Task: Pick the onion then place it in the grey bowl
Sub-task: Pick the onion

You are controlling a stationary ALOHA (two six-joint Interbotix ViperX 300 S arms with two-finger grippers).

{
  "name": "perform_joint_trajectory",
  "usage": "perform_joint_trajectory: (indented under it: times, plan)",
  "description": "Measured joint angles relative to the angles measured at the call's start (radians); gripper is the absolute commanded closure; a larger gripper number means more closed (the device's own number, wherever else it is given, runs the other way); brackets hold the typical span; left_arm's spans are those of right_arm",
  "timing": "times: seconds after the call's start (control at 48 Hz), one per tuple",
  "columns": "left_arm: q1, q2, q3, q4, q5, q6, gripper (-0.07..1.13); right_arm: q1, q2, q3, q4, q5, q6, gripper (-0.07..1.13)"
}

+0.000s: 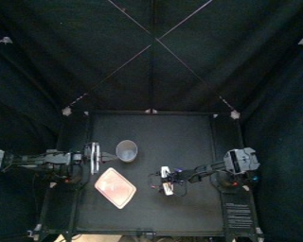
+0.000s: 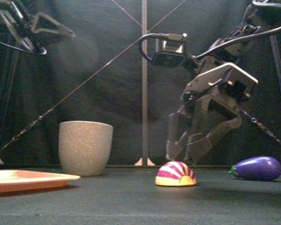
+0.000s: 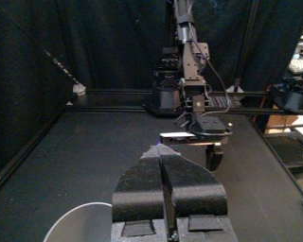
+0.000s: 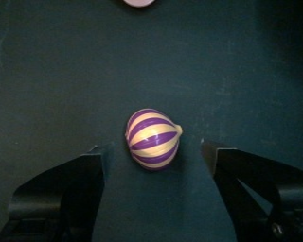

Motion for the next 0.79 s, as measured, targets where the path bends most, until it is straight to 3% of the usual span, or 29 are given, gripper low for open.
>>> perform_joint_trajectory:
  times: [0.5, 0.792]
  plan:
    - [0.020, 0.000, 0.017, 0.000, -0.002, 0.000, 1.04, 0.003, 0.058, -0.014, 0.046, 0.006, 0.003, 0.05]
    - [0.020, 0.000, 0.023, 0.000, 0.000, 0.000, 1.04, -0.002, 0.078, -0.026, 0.069, 0.006, 0.009, 0.27]
